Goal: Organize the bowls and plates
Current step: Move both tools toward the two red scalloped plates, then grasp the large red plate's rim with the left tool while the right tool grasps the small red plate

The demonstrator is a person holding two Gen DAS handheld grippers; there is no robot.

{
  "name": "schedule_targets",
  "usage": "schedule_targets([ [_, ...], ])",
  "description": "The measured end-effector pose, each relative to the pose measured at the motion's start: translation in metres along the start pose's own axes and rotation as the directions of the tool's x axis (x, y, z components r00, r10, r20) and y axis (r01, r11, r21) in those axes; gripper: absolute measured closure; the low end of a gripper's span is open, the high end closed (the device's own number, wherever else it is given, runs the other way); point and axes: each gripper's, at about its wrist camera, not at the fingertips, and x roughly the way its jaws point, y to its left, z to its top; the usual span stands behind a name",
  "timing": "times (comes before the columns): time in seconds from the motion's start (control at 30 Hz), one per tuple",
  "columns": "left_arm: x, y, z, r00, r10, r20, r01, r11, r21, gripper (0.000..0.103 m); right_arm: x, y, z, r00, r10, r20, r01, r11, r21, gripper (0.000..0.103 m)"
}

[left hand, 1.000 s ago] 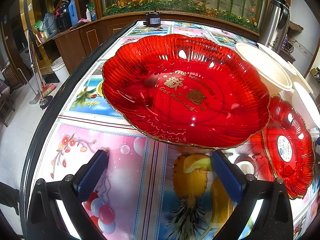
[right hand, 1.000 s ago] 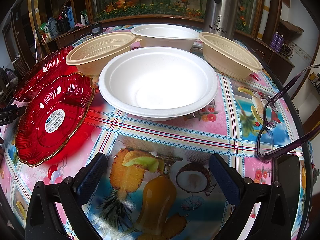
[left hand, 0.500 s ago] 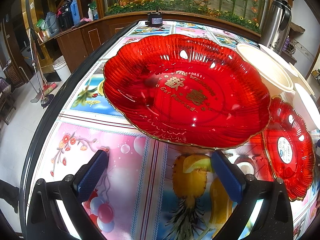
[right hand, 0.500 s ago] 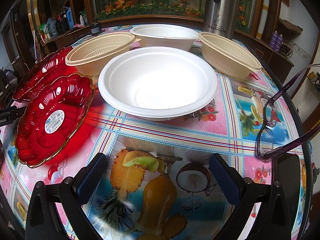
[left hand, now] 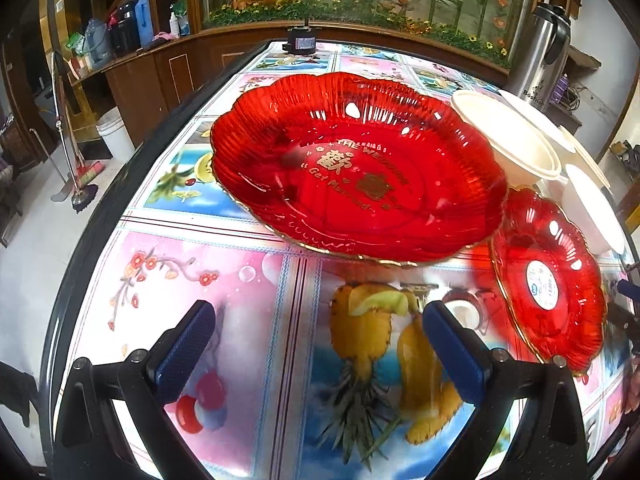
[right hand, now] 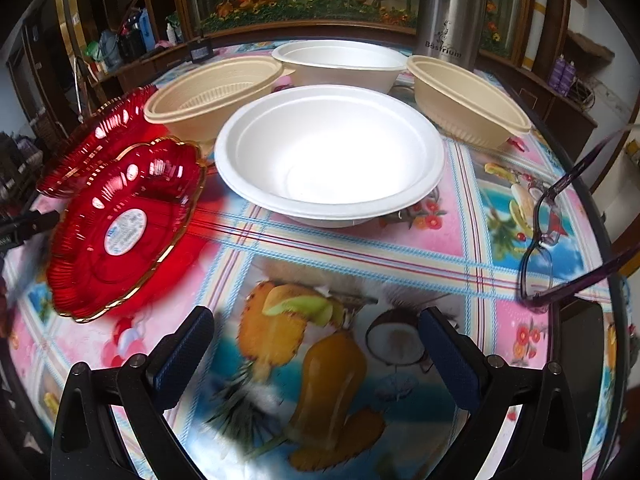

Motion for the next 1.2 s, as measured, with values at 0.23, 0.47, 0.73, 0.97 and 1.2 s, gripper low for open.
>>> schedule_targets([
  [0.23, -0.021, 0.004, -0.006, 1.0, 0.013, 0.026, -0.013, 1.0, 0.001, 0.0, -0.024, 0.0, 0.0, 0.999, 0.018, 0.044, -0.018, 1.0, -0.011, 0.0],
  [0.47, -0.045, 0.01, -0.007, 0.997, -0.012, 0.071, 0.012, 1.0, -0.003, 0.0, -0.049, 0.01, 0.007, 0.993, 0.062, 0.1, -0.059, 0.998, -0.034, 0.0],
  [0.73, -0.055, 0.022, -0.004, 0.997, -0.018, 0.077, 0.02, 1.0, -0.023, 0.0, -0.059, 0.02, 0.02, 0.982, 0.154, 0.11, -0.152, 0.988, -0.024, 0.0],
  [0.97, -0.057, 0.029, -0.001, 0.997, -0.021, 0.077, 0.023, 0.999, -0.024, 0.0, -0.06, 0.034, 0.034, 0.964, 0.246, 0.103, -0.244, 0.969, -0.03, 0.0],
  [1.2, -0.056, 0.037, 0.006, 0.997, -0.025, 0.066, 0.026, 1.0, -0.011, 0.0, -0.054, 0.047, 0.047, 0.942, 0.328, 0.067, -0.327, 0.945, -0.02, 0.0],
])
